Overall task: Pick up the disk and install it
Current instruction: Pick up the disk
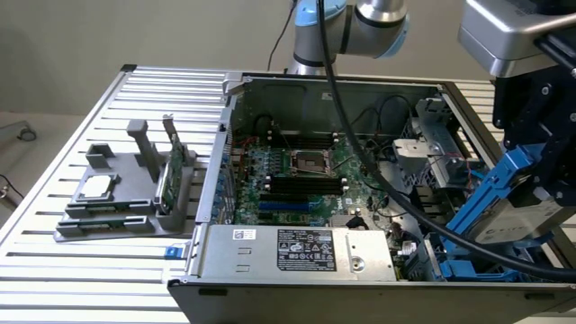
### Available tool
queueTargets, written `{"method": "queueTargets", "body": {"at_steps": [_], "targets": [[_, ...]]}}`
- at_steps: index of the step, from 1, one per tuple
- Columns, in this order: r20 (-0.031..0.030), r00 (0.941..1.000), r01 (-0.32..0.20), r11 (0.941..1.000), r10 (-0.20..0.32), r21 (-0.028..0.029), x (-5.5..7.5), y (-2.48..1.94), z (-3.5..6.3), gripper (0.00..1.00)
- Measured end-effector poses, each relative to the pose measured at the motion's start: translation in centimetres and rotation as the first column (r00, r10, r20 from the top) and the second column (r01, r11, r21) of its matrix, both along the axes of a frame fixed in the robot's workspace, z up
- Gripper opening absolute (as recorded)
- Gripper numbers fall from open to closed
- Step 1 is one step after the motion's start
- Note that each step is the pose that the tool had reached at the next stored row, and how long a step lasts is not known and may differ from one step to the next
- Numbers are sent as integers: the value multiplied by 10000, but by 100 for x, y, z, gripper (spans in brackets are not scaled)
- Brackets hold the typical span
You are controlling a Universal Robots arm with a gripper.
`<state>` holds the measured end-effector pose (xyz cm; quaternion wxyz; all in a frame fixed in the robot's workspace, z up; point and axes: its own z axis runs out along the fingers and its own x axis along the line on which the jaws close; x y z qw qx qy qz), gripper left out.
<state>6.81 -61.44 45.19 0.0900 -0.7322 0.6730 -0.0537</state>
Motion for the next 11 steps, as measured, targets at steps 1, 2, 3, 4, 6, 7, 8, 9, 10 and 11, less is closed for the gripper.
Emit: {"method": "queueTargets", "body": {"at_steps": [1,2,3,4,6,7,8,9,10,11], "targets": [[0,10000,46,10000,-46,0,0,0,-18,33],[-1,10000,92,10000,-92,0,0,0,-36,33],[-3,9999,140,9999,-140,-1,0,1,-54,33],[-7,9998,192,9998,-192,-2,0,2,-72,33],[-29,9996,298,9996,-298,-2,0,4,-104,33],[-52,9994,350,9994,-350,-3,-1,7,-115,33],[-96,9992,394,9992,-394,-5,-1,11,-123,33],[-145,9990,433,9991,-433,-6,-1,18,-128,33],[-176,9988,462,9989,-462,-9,-1,27,-129,33],[-187,9987,484,9988,-484,-8,0,40,-130,33]]}}
